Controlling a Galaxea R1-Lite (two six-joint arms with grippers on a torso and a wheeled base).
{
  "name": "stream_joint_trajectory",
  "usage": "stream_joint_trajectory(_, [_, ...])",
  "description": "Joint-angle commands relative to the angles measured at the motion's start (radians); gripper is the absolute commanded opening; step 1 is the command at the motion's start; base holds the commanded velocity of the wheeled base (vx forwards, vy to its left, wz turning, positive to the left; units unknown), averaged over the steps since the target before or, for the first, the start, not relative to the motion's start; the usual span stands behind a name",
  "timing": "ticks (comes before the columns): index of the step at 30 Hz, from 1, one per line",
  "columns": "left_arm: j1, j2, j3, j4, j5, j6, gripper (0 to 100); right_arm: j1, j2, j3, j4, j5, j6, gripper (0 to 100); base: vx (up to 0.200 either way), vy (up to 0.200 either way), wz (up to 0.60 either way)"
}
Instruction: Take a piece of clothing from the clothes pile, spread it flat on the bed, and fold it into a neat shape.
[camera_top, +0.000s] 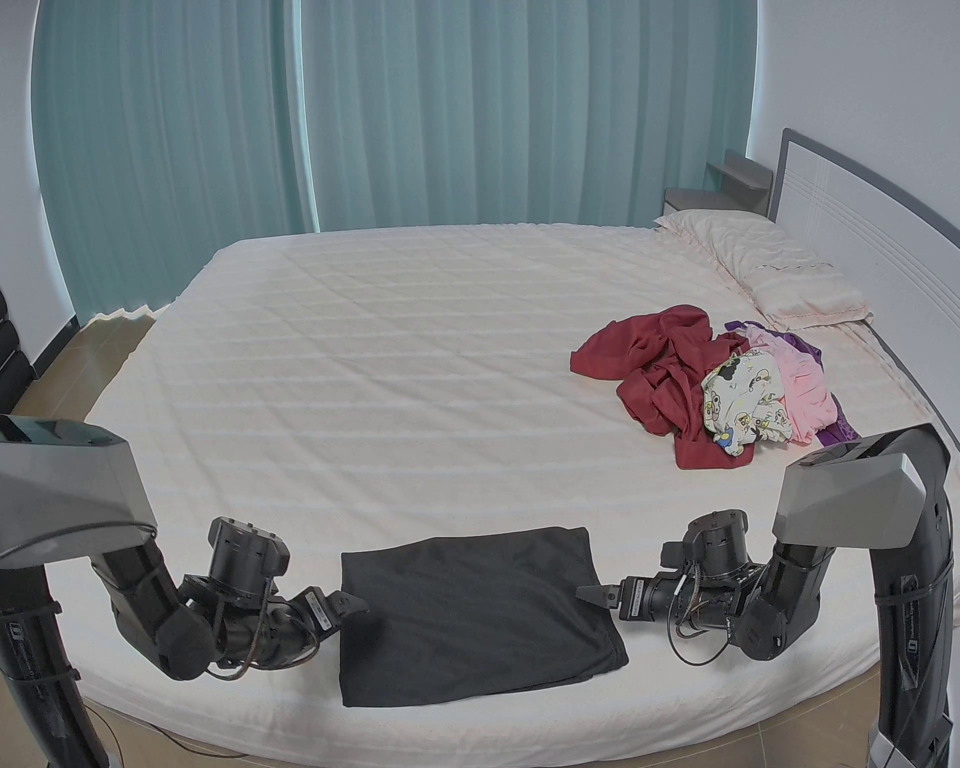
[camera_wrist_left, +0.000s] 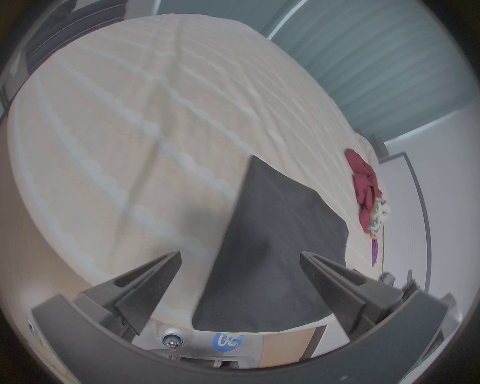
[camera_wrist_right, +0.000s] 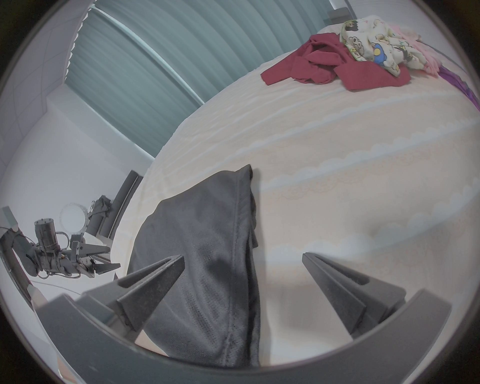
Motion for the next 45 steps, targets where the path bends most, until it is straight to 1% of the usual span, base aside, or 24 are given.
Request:
stream_joint_trajectory(1, [-0.076,0.111,0.024,-0.088,0.060,0.036,100,0.022,0.036,-0.027,0.002,0.001,-0.040,100,0.000,0.000,0.00])
stream_joint_trajectory(3, [-0.076,0.154,0.021,-0.123,0.098,0.068,100,0.026,0.050,-0.040,0.000,0.001,-0.046,100,0.000,0.000,0.00])
stream_joint_trajectory(4, [-0.076,0.188,0.027,-0.161,0.127,0.106,100,0.028,0.064,-0.053,0.000,-0.001,-0.051,100,0.000,0.000,0.00])
stream_joint_trajectory(6, [-0.079,0.219,0.044,-0.223,0.152,0.158,100,0.031,0.072,-0.066,0.003,-0.001,-0.068,100,0.000,0.000,0.00])
stream_joint_trajectory(8, [-0.079,0.231,0.047,-0.272,0.161,0.183,100,0.038,0.075,-0.081,0.012,-0.001,-0.086,100,0.000,0.000,0.00])
stream_joint_trajectory(12, [-0.078,0.248,0.035,-0.310,0.159,0.186,100,0.051,0.093,-0.112,0.011,0.001,-0.089,100,0.000,0.000,0.00])
stream_joint_trajectory(23, [-0.084,0.260,-0.040,-0.311,0.139,0.183,100,0.081,0.107,-0.150,0.011,0.009,-0.095,100,0.000,0.000,0.00])
stream_joint_trajectory(26, [-0.099,0.257,-0.046,-0.311,0.119,0.183,100,0.092,0.110,-0.155,0.011,0.009,-0.095,100,0.000,0.000,0.00])
stream_joint_trajectory(30, [-0.124,0.252,-0.043,-0.311,0.066,0.180,100,0.104,0.115,-0.175,0.011,0.018,-0.094,100,0.000,0.000,0.00])
stream_joint_trajectory(32, [-0.130,0.254,-0.049,-0.311,0.055,0.180,100,0.106,0.119,-0.184,0.011,0.021,-0.094,100,0.000,0.000,0.00])
stream_joint_trajectory(37, [-0.136,0.257,-0.058,-0.311,0.055,0.178,100,0.115,0.121,-0.190,0.009,0.021,-0.095,100,0.000,0.000,0.00])
stream_joint_trajectory(45, [-0.151,0.251,-0.072,-0.322,0.057,0.145,100,0.137,0.125,-0.205,0.002,0.036,-0.092,100,0.000,0.000,0.00])
